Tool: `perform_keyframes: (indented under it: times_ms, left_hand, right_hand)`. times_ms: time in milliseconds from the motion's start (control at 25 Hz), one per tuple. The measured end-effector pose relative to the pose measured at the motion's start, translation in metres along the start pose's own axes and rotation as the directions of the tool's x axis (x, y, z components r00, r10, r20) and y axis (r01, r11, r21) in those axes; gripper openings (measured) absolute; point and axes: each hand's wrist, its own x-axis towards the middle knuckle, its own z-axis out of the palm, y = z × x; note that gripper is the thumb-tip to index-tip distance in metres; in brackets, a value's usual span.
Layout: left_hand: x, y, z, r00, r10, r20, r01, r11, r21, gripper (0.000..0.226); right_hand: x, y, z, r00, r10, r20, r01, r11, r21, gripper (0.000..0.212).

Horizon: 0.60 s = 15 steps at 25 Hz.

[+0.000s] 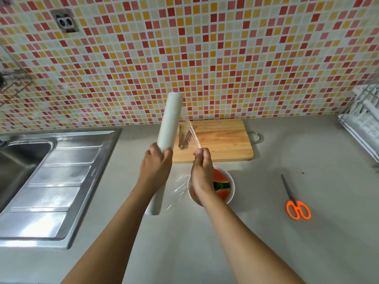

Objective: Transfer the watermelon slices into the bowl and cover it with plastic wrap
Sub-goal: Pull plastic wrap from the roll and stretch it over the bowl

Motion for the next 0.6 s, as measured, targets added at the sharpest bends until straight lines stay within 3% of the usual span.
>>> perform_keyframes:
  times_ms: [80, 240, 440, 600]
  left_hand:
    - [0.002, 0.003, 0.005, 0.994, 0.03, 0.108, -0.031, 1.0, 0.005, 0.04]
    - [-0.004, 0.021, 0.03, 0.964, 0.042, 0.264, -0.003, 0.989, -0.149, 0.051]
    - [-0.015, 0.029, 0.066, 0.879, -0.038, 0.475, 0.169, 0.957, -0.235, 0.05]
    - [-0.014, 0.037, 0.072, 0.904, 0.013, 0.428, 0.048, 0.99, -0.131, 0.041]
  right_hand:
    - [0.008, 0.007, -0.017, 0.997, 0.041, -0.06, -0.041, 0.999, 0.001, 0.026]
    - [0.022, 0.022, -0.054, 0.98, 0.103, -0.171, -0.102, 0.995, 0.012, 0.027]
    - [0.029, 0.051, -0.09, 0.952, 0.197, -0.235, -0.185, 0.98, 0.074, 0.024]
    - [0.031, 0.07, -0.107, 0.934, 0.25, -0.256, -0.232, 0.968, 0.097, 0.022]
